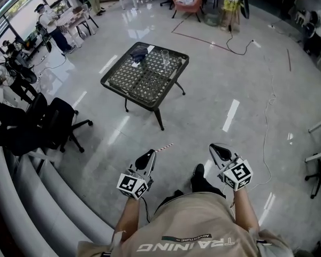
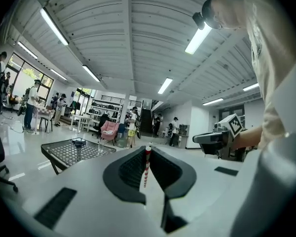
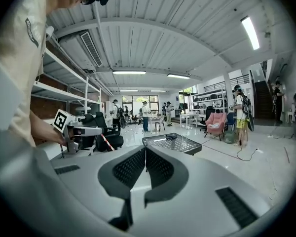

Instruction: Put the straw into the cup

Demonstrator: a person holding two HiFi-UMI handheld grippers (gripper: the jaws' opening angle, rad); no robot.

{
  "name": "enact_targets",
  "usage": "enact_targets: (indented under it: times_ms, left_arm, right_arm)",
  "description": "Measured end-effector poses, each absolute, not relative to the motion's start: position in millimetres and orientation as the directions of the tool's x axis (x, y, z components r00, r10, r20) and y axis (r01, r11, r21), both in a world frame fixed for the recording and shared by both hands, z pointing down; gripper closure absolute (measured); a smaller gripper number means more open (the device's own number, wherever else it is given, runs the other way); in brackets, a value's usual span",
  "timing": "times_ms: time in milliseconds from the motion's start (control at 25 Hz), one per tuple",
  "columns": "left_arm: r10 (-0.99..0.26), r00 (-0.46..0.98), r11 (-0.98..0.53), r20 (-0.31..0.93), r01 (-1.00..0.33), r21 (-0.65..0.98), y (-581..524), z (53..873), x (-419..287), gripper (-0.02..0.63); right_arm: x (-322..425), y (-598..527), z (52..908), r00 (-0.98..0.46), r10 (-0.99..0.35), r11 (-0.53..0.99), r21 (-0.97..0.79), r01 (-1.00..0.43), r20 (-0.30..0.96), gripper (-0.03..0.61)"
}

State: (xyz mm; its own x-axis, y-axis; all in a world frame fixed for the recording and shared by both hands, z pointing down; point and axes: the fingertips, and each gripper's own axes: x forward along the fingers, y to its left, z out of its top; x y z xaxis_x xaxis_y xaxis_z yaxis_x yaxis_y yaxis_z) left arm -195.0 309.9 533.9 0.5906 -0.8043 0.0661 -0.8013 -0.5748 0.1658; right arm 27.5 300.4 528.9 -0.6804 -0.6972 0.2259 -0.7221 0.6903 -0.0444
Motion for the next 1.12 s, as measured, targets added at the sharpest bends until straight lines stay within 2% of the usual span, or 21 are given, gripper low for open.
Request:
enact_targets:
  times_ms: [240, 760, 1120]
  left_arm:
    - [-0.849, 0.523, -0.509, 0.082, -0.848, 0.146, 257.2, 529.1, -192.8, 0.578]
    - [-0.85, 0.523, -0.515, 0.065, -0.851, 0.106, 123.2, 514.9, -110.6, 0.578]
    - [-0.853, 0.513, -0.501, 0.098, -0.856, 0.125, 77.8, 524.2, -98.4, 0.578]
  right_arm:
    - [34.8, 231.7, 528.8, -0.704, -0.683, 0.713, -0.032, -0.701, 0.195, 0.56]
    - [92.7, 98.0, 540.1, -0.772, -0.6, 0.783, -0.045, -0.621, 0.209, 0.56]
    - [89.2, 52.9, 544.5, -0.788, -0.569, 0.806, -0.032, -0.591, 0.233, 0.56]
